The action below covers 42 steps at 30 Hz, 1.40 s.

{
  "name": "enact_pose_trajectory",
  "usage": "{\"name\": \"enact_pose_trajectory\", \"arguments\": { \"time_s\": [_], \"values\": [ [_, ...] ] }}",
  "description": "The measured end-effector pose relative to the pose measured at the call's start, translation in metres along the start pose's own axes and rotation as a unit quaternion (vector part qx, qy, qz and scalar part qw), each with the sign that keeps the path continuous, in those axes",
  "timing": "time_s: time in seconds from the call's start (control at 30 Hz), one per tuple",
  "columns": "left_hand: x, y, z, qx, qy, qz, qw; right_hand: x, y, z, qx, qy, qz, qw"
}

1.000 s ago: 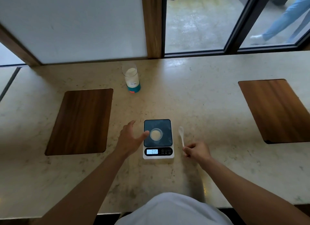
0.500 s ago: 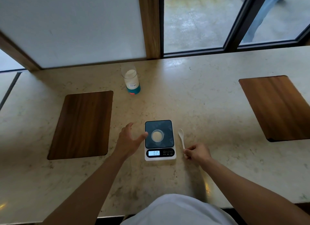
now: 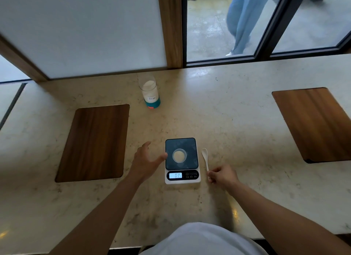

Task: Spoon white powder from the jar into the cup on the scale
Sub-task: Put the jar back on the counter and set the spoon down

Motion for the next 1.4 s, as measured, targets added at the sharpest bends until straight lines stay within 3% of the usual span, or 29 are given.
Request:
{"name": "enact_pose_trajectory", "arguments": {
  "time_s": [1.4],
  "values": [
    [-0.010,-0.004,-0.002,0.031,0.007,0.003,0.999,-0.001,0.007,0.005,-0.026,0.013,-0.088,0.996]
  ]
}}
Point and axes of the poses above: each hand's wrist, its own z-axis towards the middle knuckle, its own y-axis out of the back of the hand, x = y × z, the point moved 4 cm from there along z, towards the middle knuckle, and after that the axes turned 4 degrees about -y, right-handed, at the moved point
